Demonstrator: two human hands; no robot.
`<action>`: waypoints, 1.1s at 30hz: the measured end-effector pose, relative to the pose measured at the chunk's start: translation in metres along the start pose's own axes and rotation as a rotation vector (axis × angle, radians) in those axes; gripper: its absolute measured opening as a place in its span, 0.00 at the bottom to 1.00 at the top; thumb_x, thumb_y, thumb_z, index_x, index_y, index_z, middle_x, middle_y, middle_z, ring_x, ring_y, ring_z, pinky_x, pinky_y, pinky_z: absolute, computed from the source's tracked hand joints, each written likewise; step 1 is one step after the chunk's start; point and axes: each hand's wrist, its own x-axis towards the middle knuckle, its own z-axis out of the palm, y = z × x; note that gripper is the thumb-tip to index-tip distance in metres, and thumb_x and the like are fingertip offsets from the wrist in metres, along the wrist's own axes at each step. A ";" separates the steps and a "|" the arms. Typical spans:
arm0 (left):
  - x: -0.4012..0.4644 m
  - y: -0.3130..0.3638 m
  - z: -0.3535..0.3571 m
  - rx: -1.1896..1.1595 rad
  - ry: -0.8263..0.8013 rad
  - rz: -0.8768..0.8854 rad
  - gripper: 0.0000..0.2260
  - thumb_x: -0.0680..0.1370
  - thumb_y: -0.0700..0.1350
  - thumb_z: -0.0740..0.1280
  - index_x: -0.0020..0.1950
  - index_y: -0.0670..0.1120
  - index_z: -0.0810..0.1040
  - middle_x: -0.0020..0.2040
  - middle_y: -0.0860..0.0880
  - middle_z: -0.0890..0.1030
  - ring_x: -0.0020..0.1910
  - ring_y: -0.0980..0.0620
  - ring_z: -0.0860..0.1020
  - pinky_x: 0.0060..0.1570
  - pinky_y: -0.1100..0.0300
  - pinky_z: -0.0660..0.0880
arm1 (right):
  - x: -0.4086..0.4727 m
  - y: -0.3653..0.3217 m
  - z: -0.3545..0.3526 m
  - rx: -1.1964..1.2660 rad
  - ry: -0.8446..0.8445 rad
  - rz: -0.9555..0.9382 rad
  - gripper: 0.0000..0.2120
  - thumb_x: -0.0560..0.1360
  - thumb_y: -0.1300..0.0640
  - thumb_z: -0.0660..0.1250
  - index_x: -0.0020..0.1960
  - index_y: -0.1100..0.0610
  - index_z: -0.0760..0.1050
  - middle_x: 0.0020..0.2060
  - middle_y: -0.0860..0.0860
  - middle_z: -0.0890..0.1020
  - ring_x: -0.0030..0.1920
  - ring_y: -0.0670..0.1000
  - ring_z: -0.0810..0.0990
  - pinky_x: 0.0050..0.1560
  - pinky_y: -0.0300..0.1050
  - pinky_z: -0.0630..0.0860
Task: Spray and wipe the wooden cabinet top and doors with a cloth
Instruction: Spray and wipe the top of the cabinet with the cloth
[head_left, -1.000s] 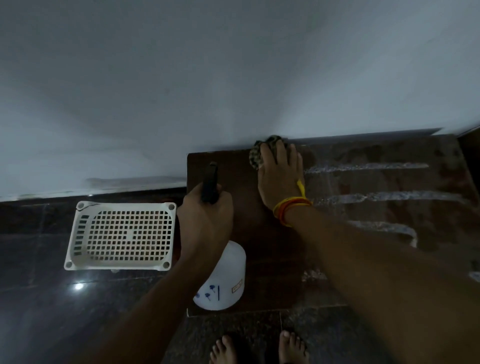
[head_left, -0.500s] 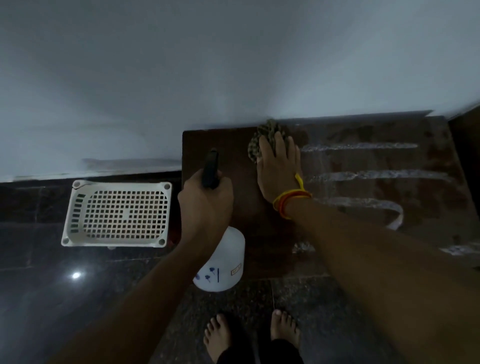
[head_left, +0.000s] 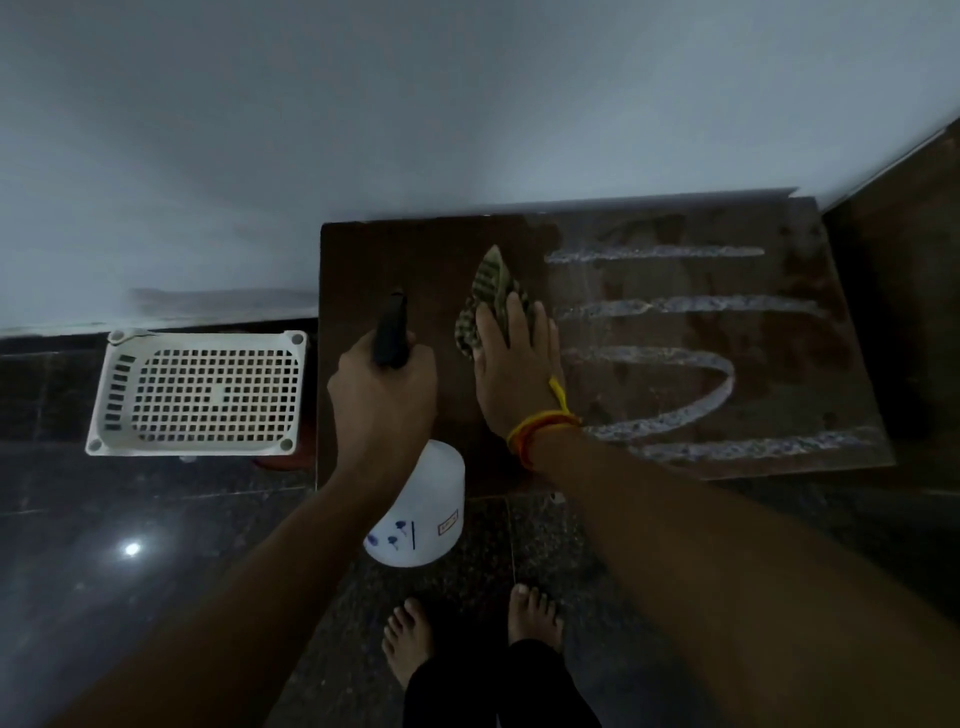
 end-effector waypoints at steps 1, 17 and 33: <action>-0.003 -0.002 0.000 -0.004 -0.004 0.002 0.08 0.78 0.42 0.64 0.39 0.51 0.73 0.31 0.46 0.75 0.31 0.42 0.77 0.35 0.49 0.78 | 0.004 0.000 0.000 0.005 -0.001 0.005 0.24 0.81 0.51 0.53 0.76 0.52 0.56 0.76 0.58 0.55 0.75 0.64 0.49 0.75 0.59 0.45; -0.034 0.001 -0.009 -0.040 -0.028 0.010 0.08 0.78 0.41 0.64 0.39 0.50 0.73 0.30 0.46 0.75 0.30 0.45 0.75 0.35 0.42 0.79 | -0.118 -0.011 0.012 -0.059 -0.030 0.101 0.29 0.74 0.52 0.68 0.72 0.53 0.64 0.72 0.60 0.66 0.72 0.67 0.61 0.71 0.64 0.58; -0.050 -0.003 0.007 -0.037 -0.101 0.011 0.10 0.78 0.40 0.63 0.38 0.52 0.72 0.36 0.40 0.77 0.35 0.40 0.77 0.39 0.40 0.79 | -0.073 0.026 -0.003 -0.025 -0.030 0.095 0.24 0.82 0.51 0.53 0.77 0.51 0.53 0.77 0.57 0.53 0.76 0.64 0.46 0.75 0.60 0.45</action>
